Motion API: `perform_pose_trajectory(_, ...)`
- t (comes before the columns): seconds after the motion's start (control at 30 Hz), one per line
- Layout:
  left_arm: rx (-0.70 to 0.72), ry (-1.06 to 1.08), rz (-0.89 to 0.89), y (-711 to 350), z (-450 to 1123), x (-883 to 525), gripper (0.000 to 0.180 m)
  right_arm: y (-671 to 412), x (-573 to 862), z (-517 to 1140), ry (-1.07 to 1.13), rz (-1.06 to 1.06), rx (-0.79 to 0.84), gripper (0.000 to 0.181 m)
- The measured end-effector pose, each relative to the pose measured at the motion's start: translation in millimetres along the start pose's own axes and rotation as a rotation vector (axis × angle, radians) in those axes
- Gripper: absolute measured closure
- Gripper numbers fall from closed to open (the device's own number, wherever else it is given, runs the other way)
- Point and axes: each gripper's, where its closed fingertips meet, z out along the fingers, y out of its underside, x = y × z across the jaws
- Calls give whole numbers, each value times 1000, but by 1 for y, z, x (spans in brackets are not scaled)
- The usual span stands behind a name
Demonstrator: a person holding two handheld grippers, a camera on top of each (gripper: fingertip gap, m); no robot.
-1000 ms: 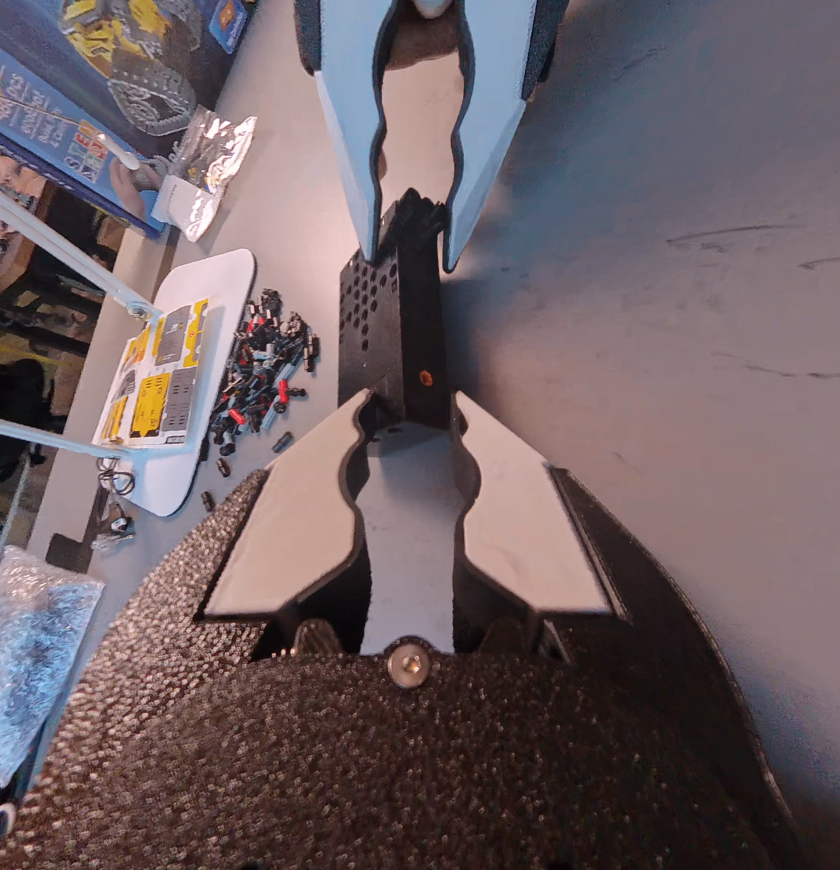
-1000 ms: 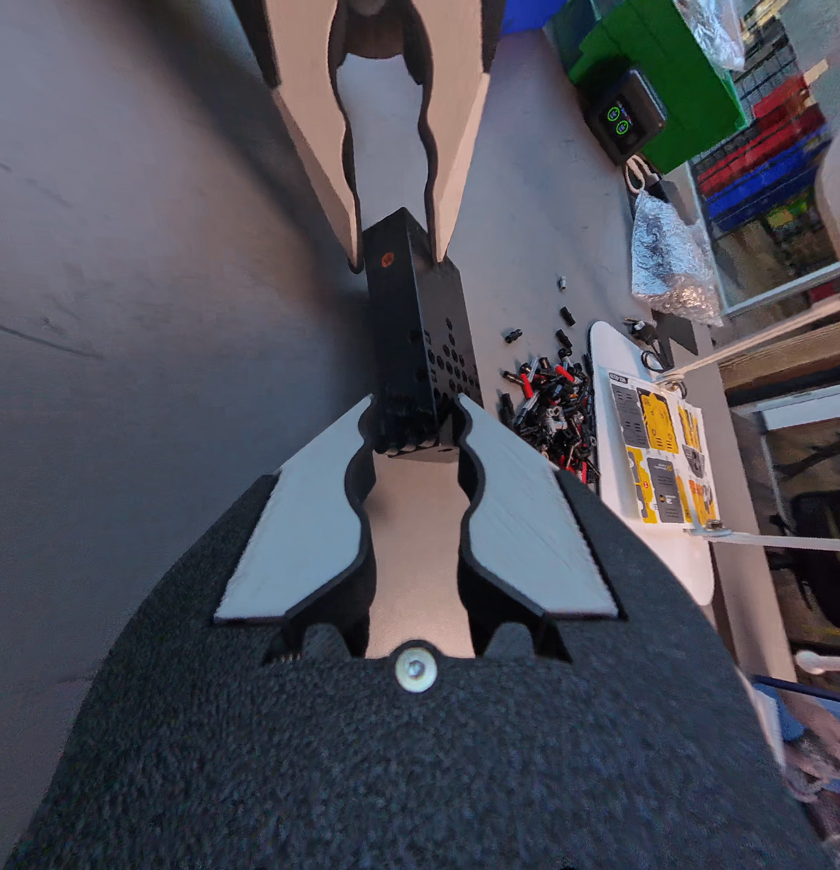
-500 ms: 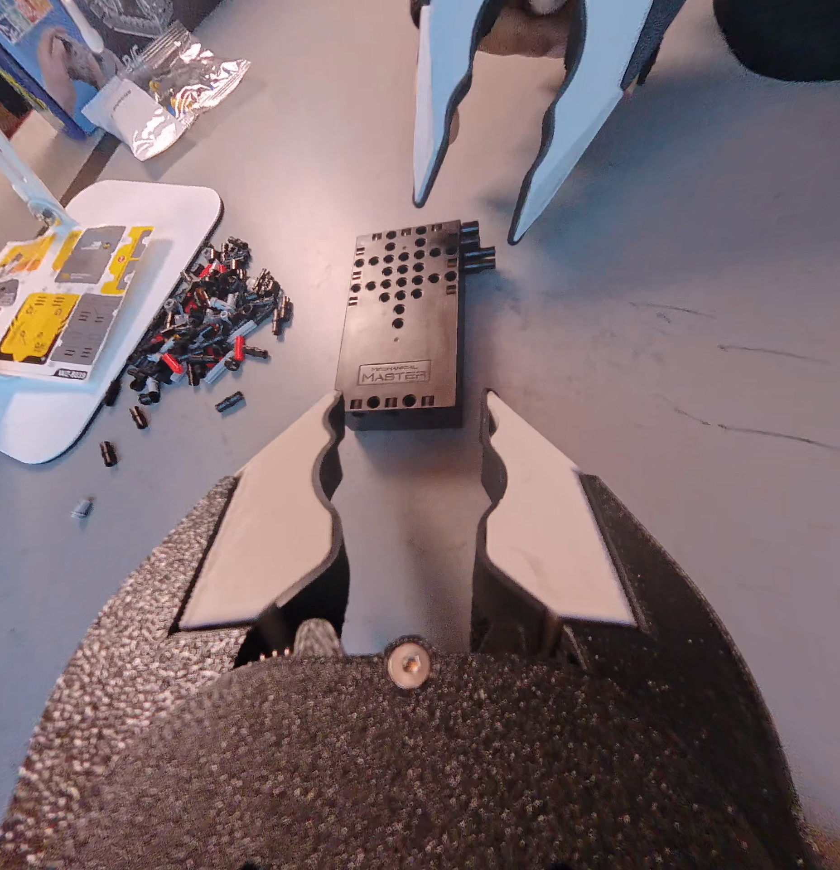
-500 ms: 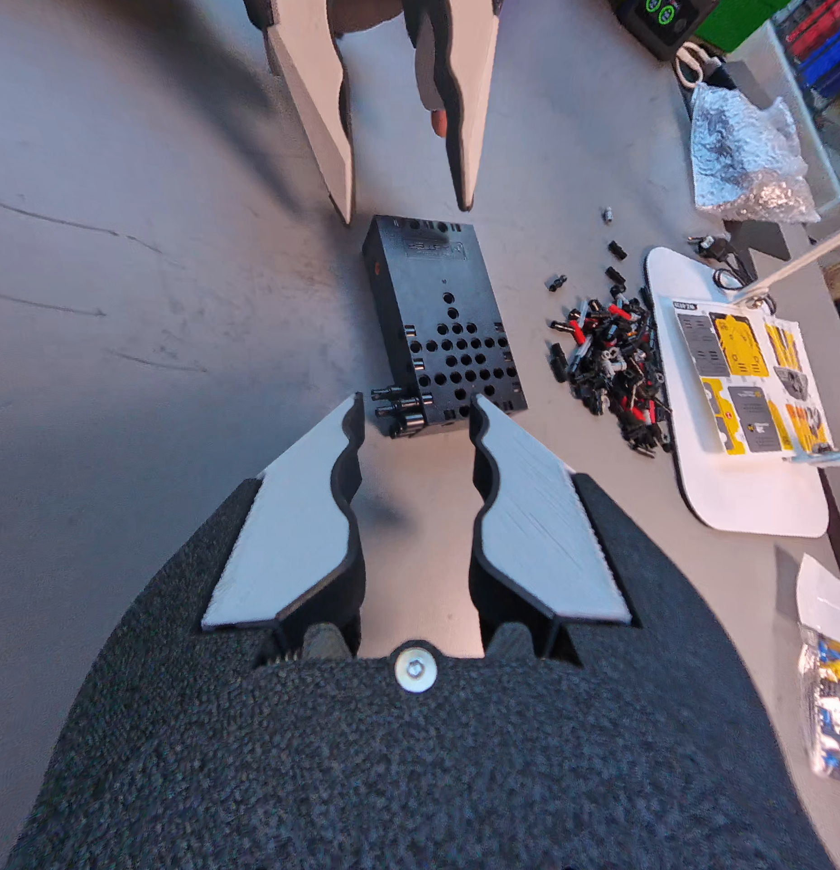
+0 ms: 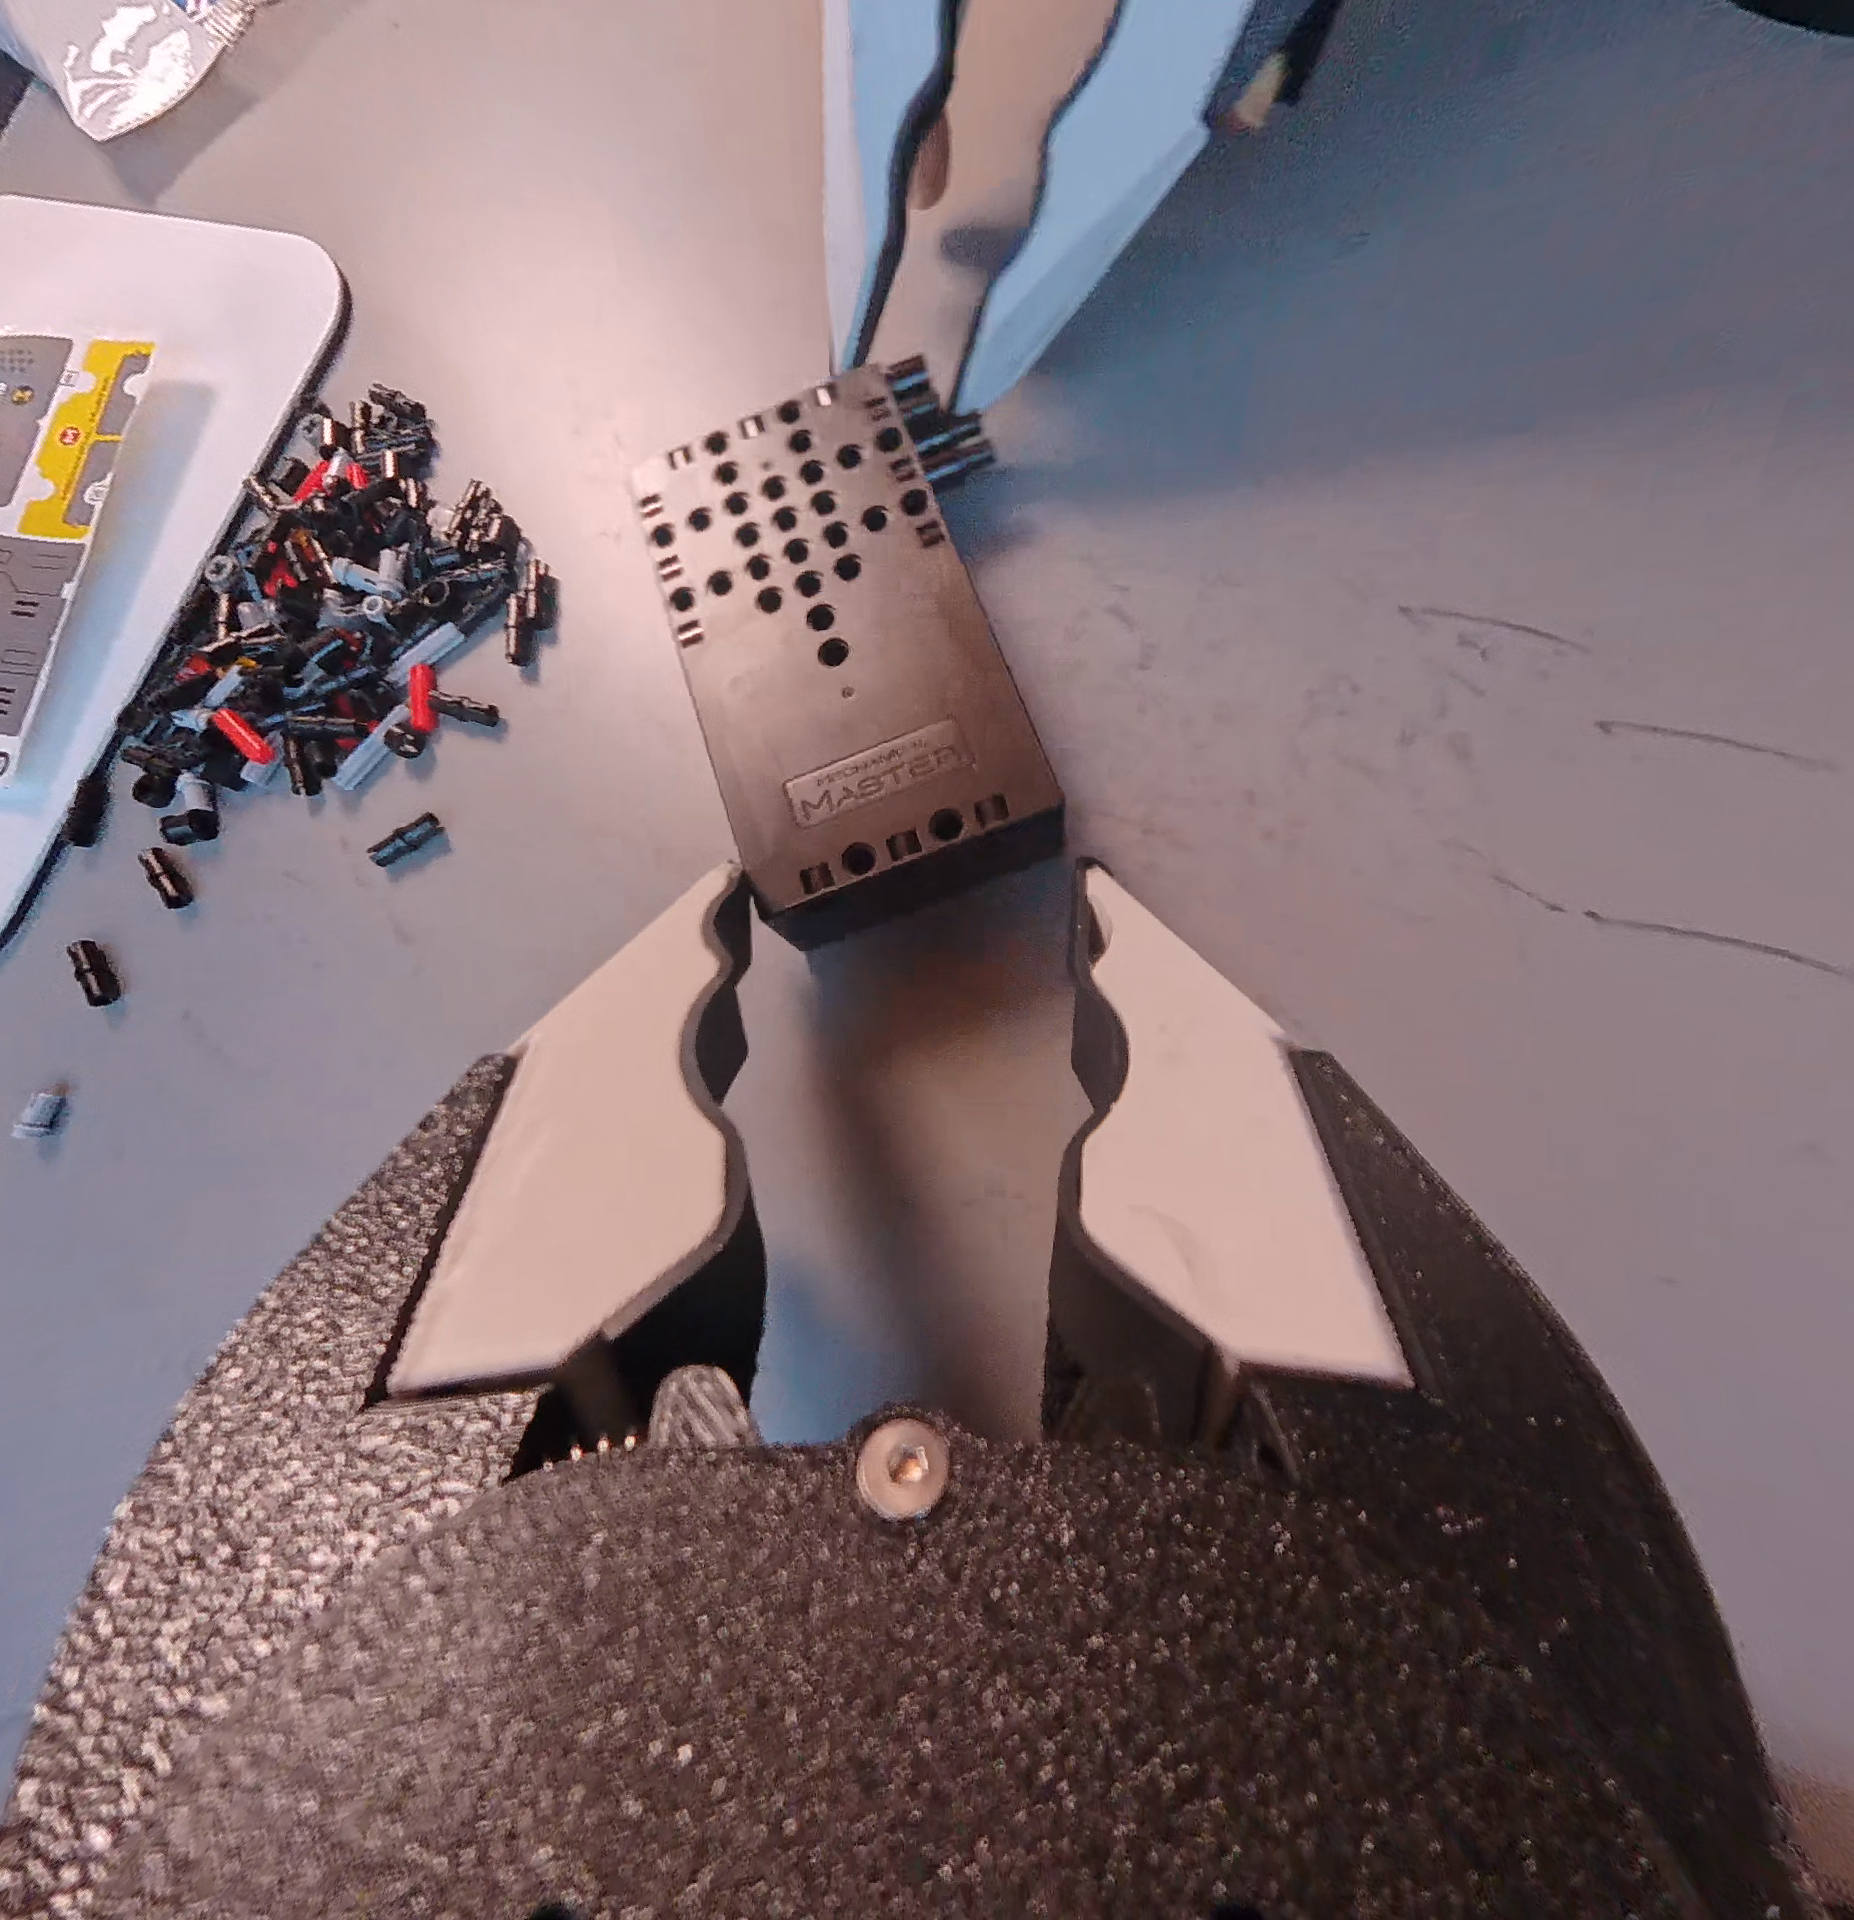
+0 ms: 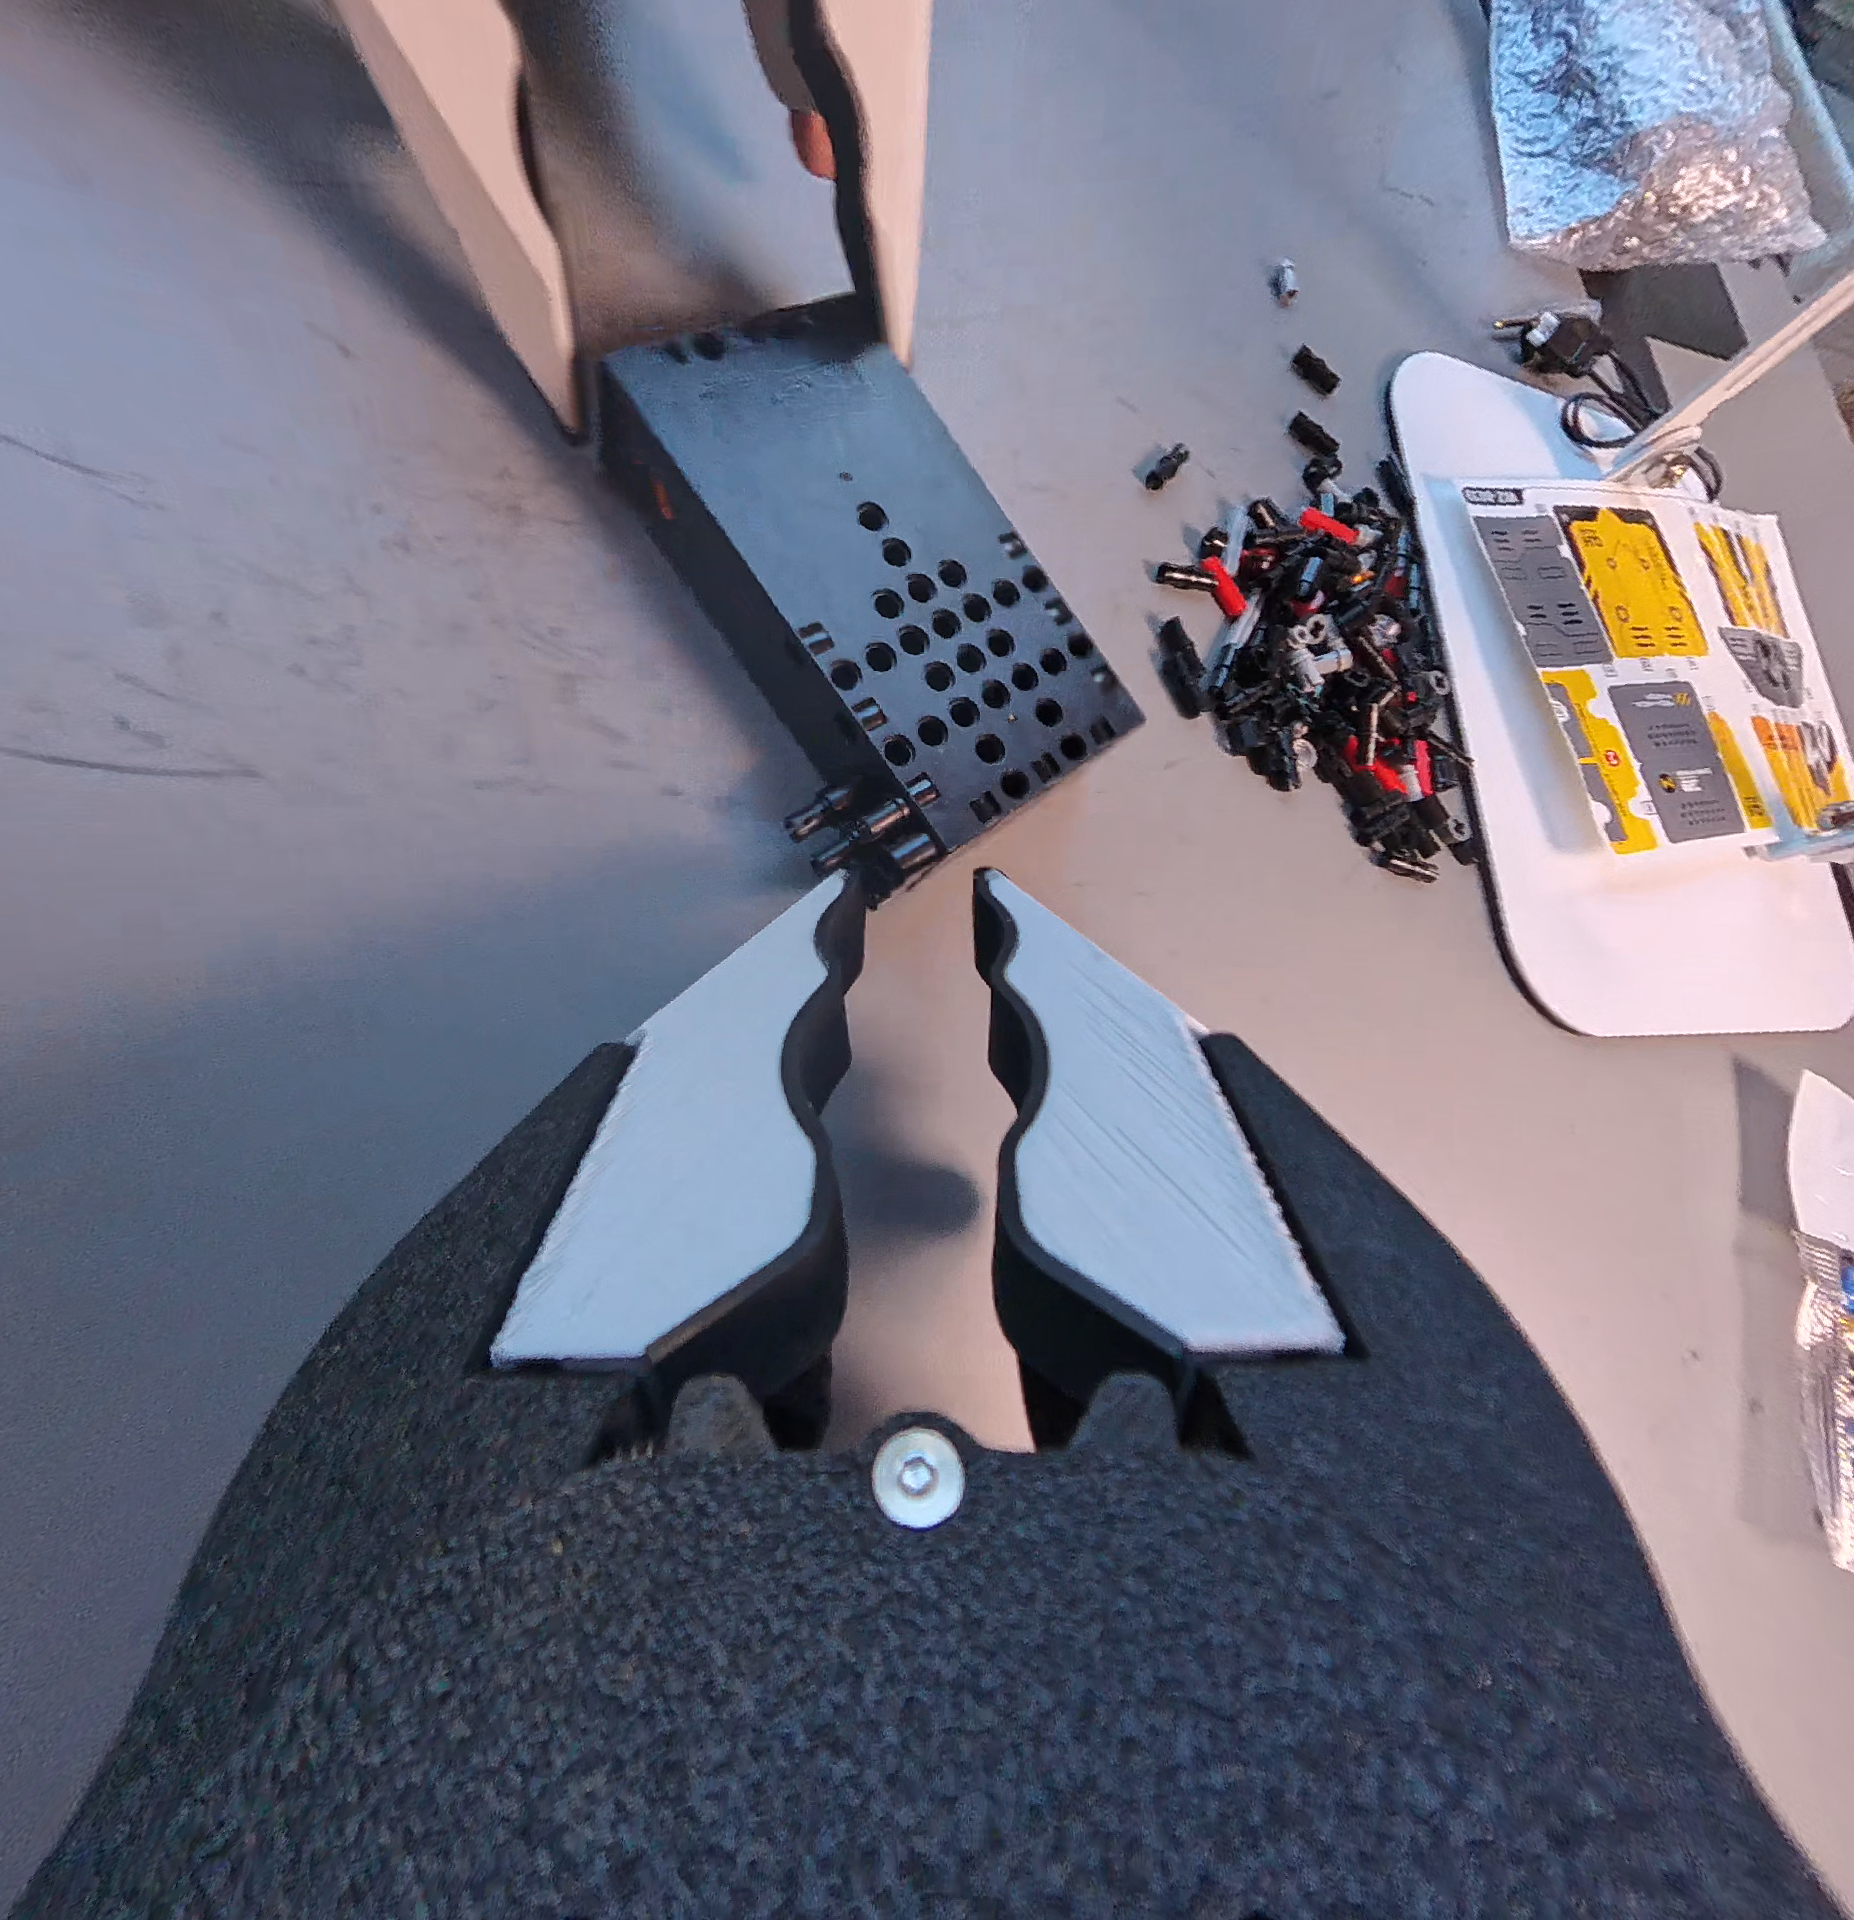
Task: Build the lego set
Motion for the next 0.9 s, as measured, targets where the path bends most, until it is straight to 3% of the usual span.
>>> perform_pose_trajectory(0.07,14,65,3,-1,-3,14,119,4,14,3,40,21,-16,163)
perform_pose_trajectory(0.17,67,268,64,-10,-8,57,135,16,42,4,145,77,-71,163)
perform_pose_trajectory(0.3,129,292,82,-24,-10,65,136,21,50,-9,128,153,-77,160)
perform_pose_trajectory(0.47,171,120,30,-27,-14,29,136,-1,-2,-28,-170,409,-15,125)
perform_pose_trajectory(0.63,185,-8,18,-31,-16,6,135,-24,-53,-15,-161,444,-72,94)
perform_pose_trajectory(0.7,193,-33,25,-34,-16,2,135,-24,-58,-1,-109,382,-117,96)
perform_pose_trajectory(0.9,193,-96,34,-31,-24,-4,134,2,-30,-6,-133,230,-159,152)
